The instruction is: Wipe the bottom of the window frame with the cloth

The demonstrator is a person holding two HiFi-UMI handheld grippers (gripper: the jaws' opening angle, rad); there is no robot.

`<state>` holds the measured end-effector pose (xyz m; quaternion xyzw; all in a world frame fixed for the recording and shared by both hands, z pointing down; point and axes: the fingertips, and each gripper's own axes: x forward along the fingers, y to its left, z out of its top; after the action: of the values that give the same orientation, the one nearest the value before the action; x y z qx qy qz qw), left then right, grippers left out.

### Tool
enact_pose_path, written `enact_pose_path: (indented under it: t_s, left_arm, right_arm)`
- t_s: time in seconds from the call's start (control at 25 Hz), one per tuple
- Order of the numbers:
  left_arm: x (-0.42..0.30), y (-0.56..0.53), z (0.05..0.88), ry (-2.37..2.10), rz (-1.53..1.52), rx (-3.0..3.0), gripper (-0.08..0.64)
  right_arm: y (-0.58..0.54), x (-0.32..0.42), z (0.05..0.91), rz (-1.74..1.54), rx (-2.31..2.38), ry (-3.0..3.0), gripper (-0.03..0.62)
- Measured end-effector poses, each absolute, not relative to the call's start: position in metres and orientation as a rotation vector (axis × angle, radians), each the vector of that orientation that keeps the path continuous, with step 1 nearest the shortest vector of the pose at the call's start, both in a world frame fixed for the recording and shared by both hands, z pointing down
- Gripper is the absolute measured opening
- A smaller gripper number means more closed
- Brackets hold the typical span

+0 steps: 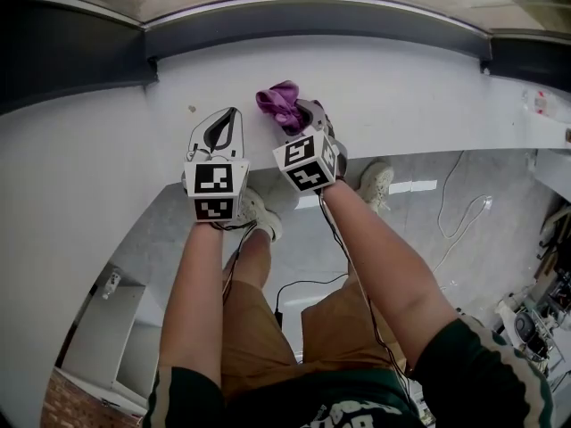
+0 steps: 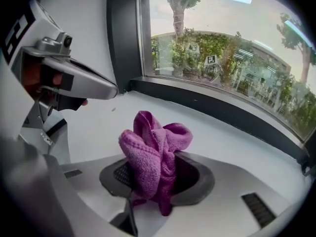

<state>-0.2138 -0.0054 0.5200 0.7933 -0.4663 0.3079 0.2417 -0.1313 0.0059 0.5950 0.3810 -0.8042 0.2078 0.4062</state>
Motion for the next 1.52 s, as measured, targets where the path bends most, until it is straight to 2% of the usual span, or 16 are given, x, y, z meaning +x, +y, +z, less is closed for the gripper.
enact_pose_path:
  t_s: [1.08, 1.52]
  left_arm:
    - [-0.338, 0.028, 0.522, -1.578, 0.726, 1.871, 0.005]
    - [-0.361, 0.048, 0.510, -1.622, 0.699, 1.834, 0.005]
  right_arm:
    - [0.022, -0.299, 0.595, 0.387, 0.535, -2.191, 0.169]
    - [0.029, -0.322, 0.573, 0.501, 0.412, -2.300, 0.172]
